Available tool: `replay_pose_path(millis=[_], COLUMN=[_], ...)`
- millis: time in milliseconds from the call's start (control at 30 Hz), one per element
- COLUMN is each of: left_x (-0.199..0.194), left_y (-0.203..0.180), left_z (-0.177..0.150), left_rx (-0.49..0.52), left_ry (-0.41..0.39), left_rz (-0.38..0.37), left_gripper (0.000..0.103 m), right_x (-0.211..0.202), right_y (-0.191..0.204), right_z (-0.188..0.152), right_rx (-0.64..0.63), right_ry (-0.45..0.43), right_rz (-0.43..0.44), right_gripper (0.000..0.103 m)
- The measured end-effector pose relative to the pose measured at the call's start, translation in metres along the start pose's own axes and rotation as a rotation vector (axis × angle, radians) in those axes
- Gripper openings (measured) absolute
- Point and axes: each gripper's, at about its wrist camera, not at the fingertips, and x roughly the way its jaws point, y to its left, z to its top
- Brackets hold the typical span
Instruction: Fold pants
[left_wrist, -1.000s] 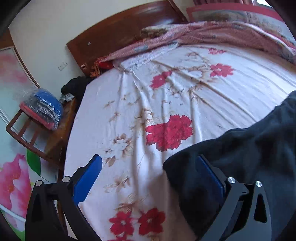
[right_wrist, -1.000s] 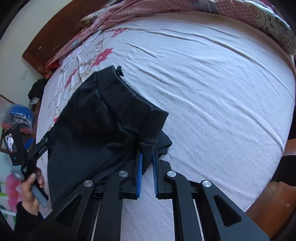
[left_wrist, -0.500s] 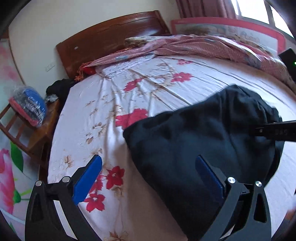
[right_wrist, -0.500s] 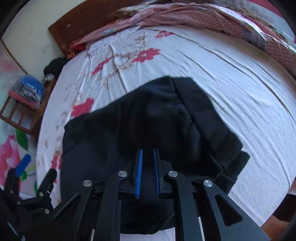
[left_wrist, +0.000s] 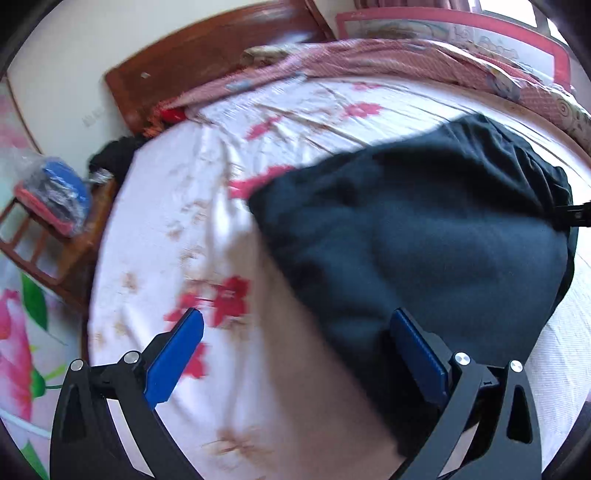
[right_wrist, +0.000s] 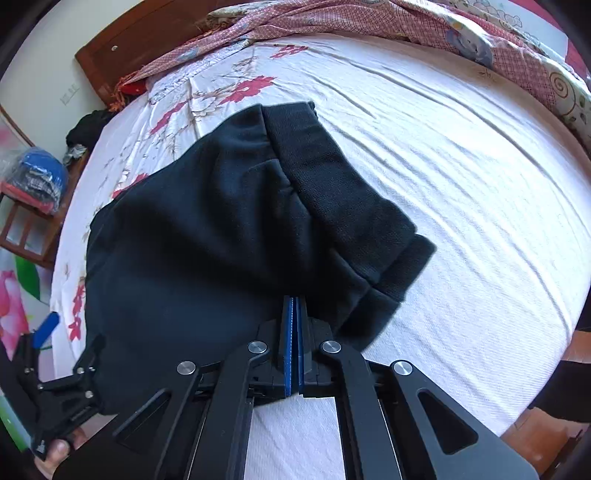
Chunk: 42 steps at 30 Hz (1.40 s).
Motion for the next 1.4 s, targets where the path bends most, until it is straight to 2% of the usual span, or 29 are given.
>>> replay_pose_path(millis=[33,133,200,233,300,333,500,567,733,933,1067,1133,1167,1200,1267,1333,1400], left_x=[-0.008,-0.029,-0.043,-0.049,-0.065,-0.074,-0.114,-0.123,-0.137,-0.139,-0.128,-0.115,-0.108,-0.095,-0.069,-0.043,-0.019], left_y=[0.007,0.029,0.041,0.047,0.057,0.062,0.077,0.078,0.066,0.036,0.017,0.015,0.016,0.019,0.031,0.043,0.057], left_z=[0.001,0.004,0.005,0.004,0.003,0.002,-0.007,-0.010,-0.025,-0.047,-0.059,-0.062,-0.061,-0.055,-0.038,-0.021,-0.007], left_rx=[-0.019,-0.097,-0.129,-0.144,-0.175,-0.191,-0.252,-0.268,-0.286,-0.262,-0.244,-0.264,-0.273,-0.284,-0.307,-0.346,-0.411], left_ry=[-0.017,-0.046,-0.058,-0.067,-0.085,-0.098,-0.149,-0.151,-0.112,-0.052,-0.005,-0.006,0.000,0.008,0.026,0.076,0.096], left_rz=[0.000,-0.007,0.008,0.025,0.041,0.050,0.067,0.045,-0.013,-0.093,-0.157,-0.146,-0.145,-0.167,-0.126,-0.213,-0.198], left_gripper=[0.101,0.101,0.101,0.101,0.101,0.101,0.101,0.101,0.101,0.101,0.101,0.101,0.101,0.101,0.101,0.101,0.101], right_x=[-0.009,-0.034,-0.048,-0.054,-0.067,-0.074,-0.100,-0.108,-0.113,-0.111,-0.102,-0.098,-0.096,-0.090,-0.080,-0.066,-0.054], right_y=[0.004,0.013,0.021,0.024,0.031,0.036,0.052,0.056,0.061,0.053,0.042,0.031,0.024,0.011,-0.005,-0.027,-0.042], right_z=[0.002,0.004,0.003,0.003,0.000,-0.002,-0.013,-0.024,-0.047,-0.073,-0.085,-0.081,-0.076,-0.063,-0.037,0.003,0.030], right_rx=[-0.025,-0.077,-0.110,-0.124,-0.158,-0.173,-0.206,-0.207,-0.221,-0.214,-0.188,-0.160,-0.139,-0.112,-0.091,-0.079,-0.067], right_ry=[-0.019,-0.069,-0.096,-0.101,-0.115,-0.128,-0.166,-0.175,-0.154,-0.106,-0.061,-0.058,-0.067,-0.063,-0.058,-0.068,-0.067], right_rz=[-0.015,-0.034,-0.029,-0.029,-0.021,-0.024,0.001,0.013,0.012,0.011,0.076,0.099,0.149,0.193,0.211,0.247,0.263], right_gripper=[0.003,0.019,0.036,0.040,0.060,0.062,0.063,0.063,0.063,0.063,0.063,0.063,0.063,0.063,0.063,0.063,0.063])
